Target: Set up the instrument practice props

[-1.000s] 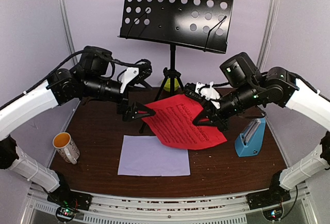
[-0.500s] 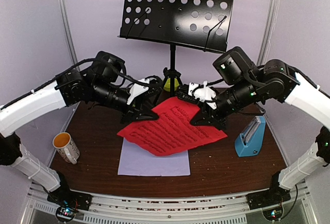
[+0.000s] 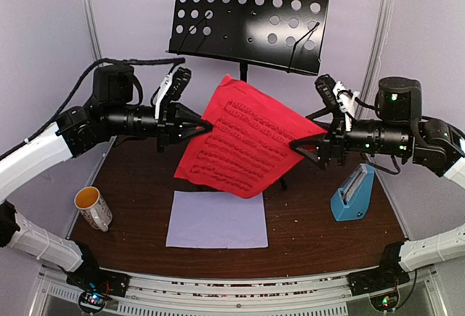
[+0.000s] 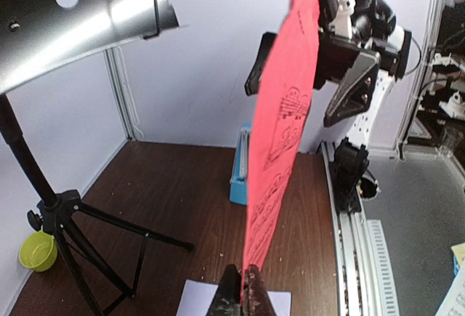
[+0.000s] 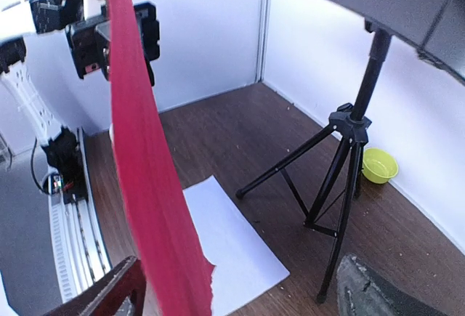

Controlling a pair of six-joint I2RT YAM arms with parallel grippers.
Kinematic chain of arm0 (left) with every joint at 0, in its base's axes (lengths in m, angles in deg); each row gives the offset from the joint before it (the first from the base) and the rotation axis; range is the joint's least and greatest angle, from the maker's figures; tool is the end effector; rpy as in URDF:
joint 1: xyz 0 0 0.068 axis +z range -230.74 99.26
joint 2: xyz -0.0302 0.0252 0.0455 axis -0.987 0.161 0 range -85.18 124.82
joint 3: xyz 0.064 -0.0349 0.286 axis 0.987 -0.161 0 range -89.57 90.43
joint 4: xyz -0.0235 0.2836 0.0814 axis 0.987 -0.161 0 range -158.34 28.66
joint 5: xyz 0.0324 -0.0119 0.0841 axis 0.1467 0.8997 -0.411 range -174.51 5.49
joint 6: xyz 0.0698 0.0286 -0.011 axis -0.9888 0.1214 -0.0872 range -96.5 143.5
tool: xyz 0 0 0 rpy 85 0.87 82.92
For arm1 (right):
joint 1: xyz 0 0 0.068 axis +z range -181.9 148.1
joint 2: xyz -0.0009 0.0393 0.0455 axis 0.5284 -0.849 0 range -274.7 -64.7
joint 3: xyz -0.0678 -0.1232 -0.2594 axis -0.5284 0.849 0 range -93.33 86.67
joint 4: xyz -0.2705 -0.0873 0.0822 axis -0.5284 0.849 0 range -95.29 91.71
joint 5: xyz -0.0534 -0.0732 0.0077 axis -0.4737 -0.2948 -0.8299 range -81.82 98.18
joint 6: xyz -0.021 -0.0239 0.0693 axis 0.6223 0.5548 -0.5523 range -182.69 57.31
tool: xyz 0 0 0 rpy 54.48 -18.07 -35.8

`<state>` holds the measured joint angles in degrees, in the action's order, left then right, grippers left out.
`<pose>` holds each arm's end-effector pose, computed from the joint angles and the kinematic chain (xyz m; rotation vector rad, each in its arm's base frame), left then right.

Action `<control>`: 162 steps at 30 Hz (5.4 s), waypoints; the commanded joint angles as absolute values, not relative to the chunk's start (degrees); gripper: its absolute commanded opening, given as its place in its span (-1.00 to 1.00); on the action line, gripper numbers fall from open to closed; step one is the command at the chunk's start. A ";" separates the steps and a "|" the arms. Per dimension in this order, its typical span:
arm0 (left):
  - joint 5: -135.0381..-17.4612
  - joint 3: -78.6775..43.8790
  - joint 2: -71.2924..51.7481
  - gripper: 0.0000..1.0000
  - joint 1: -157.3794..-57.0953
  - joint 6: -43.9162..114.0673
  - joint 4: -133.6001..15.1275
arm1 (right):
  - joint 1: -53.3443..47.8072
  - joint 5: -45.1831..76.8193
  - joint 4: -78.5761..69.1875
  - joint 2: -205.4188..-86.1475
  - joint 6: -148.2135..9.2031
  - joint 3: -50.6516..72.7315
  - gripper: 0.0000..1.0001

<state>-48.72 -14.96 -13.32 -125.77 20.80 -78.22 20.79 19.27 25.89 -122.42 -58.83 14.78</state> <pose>0.2076 -0.2612 0.4289 1.1737 1.5026 -1.0773 0.1456 0.2114 0.4430 -1.0360 1.6332 0.7606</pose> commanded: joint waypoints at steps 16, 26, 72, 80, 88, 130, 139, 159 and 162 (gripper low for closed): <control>-39.41 -13.81 -11.46 -1.00 -123.57 43.49 -49.86 | 17.52 26.40 -2.75 -124.25 -70.10 16.47 -0.01; -49.61 -15.17 -12.09 -0.54 -123.27 40.61 -55.51 | 17.16 26.99 1.32 -124.56 -69.40 14.94 -1.00; -68.52 -22.98 19.05 -0.86 -118.15 24.07 -51.84 | 15.83 19.27 22.19 -115.58 -58.75 11.63 -1.00; -69.01 -27.39 14.94 -1.00 -119.09 24.95 -51.42 | 15.86 21.59 21.61 -115.71 -59.13 10.98 -1.00; -70.69 -33.16 10.55 -1.00 -120.06 26.65 -51.17 | 15.94 26.92 20.32 -117.61 -60.76 9.63 -1.00; -90.17 -0.68 -23.64 0.19 -114.83 22.06 -85.71 | 18.81 8.80 23.51 -147.75 -69.92 -39.48 -1.00; -83.95 19.87 -9.49 0.18 -118.55 18.56 -90.04 | 18.42 3.02 27.12 -152.37 -66.37 -46.27 -1.00; -94.46 30.15 4.10 0.00 -122.31 16.97 -90.45 | 18.19 2.11 27.08 -156.44 -63.36 -48.86 -1.00; -93.78 30.87 5.16 -0.02 -122.35 17.10 -91.37 | 18.18 1.76 26.50 -156.43 -62.77 -48.72 -1.00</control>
